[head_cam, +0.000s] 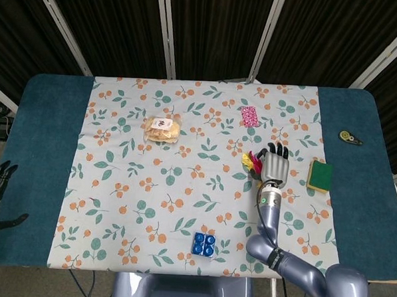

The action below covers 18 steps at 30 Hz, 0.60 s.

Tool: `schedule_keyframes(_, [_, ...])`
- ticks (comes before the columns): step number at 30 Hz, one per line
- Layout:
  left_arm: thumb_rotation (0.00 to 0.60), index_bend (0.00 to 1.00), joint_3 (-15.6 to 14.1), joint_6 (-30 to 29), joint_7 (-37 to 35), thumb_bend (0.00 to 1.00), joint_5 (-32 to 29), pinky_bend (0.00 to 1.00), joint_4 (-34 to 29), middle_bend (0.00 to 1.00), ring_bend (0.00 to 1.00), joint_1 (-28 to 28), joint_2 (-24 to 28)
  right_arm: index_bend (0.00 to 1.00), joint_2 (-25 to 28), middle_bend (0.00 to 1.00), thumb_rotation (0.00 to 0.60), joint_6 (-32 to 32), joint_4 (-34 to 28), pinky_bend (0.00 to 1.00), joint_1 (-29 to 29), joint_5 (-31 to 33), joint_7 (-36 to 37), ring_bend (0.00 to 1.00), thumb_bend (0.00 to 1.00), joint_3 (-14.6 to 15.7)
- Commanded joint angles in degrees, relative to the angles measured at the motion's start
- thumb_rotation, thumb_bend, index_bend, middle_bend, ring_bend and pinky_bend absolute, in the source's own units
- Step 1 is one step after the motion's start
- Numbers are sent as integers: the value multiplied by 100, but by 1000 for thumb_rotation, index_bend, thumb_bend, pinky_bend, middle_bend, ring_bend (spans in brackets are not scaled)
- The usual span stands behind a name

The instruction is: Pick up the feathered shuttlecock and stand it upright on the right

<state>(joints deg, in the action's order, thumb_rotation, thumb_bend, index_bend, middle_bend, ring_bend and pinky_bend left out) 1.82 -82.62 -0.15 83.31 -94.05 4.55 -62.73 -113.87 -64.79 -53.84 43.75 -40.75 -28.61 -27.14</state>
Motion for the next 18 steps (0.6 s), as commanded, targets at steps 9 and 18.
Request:
schedule_keyframes(9, [600,0,2,63,-5,116,-51,0,-33,0,0,17,12,516,-182,192,600,106,438,0,104,-195,308,0,316,-97])
schedule_keyframes(18, [600,0,1,87,-13,115,-75,0,-54,0,0,22,17,533,-223,208,600,108,447,0,74,-230,317,0,336,-125])
